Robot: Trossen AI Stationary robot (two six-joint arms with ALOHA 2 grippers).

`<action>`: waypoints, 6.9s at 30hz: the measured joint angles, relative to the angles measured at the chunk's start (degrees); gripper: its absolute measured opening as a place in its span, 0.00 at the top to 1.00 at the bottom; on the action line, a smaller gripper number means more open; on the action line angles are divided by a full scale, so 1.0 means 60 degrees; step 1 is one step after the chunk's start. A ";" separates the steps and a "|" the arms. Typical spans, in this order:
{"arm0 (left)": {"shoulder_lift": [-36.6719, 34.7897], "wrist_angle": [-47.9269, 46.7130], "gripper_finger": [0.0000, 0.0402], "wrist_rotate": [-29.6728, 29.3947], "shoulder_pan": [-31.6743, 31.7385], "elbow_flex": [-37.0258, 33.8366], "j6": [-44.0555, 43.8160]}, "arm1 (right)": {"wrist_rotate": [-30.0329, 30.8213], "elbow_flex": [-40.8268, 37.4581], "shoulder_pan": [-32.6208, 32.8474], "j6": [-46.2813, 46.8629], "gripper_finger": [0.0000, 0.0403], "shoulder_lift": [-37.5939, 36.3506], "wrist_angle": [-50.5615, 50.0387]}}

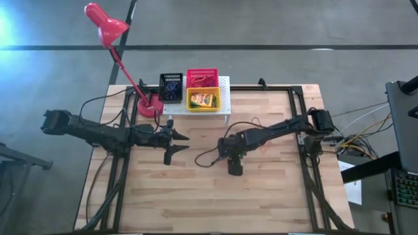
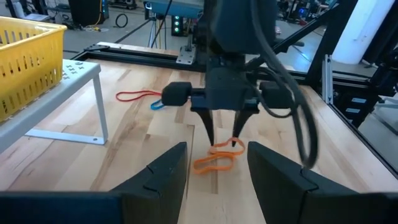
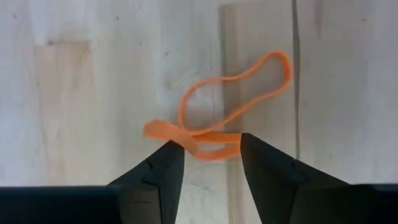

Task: Pick & Place Office Desk Supplies
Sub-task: Put the orange rubber band into the red bin on the shelf

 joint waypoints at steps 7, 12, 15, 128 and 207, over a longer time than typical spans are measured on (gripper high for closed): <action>0.0000 -0.0011 0.57 0.0000 0.0000 -0.0003 -0.0001 | 0.0988 -0.0292 0.0282 -0.0024 0.79 0.0034 -0.0002; 0.0000 -0.0007 0.57 0.0000 0.0000 -0.0003 -0.0001 | 0.0861 -0.0239 0.0437 -0.0028 0.96 -0.0300 -0.0430; 0.0000 -0.0007 0.57 0.0000 0.0000 -0.0003 -0.0001 | 0.0266 0.0000 0.0444 0.0002 0.97 -0.0810 -0.0921; 0.0004 0.0004 0.57 -0.0040 0.0004 -0.0003 -0.0048 | 0.3650 -0.0707 0.0983 0.4864 0.90 0.0517 0.2063; 0.0760 0.0821 0.57 -0.0430 0.0007 0.0487 0.0640 | 0.6298 -0.2285 -0.1953 0.1325 0.75 -0.4598 0.2724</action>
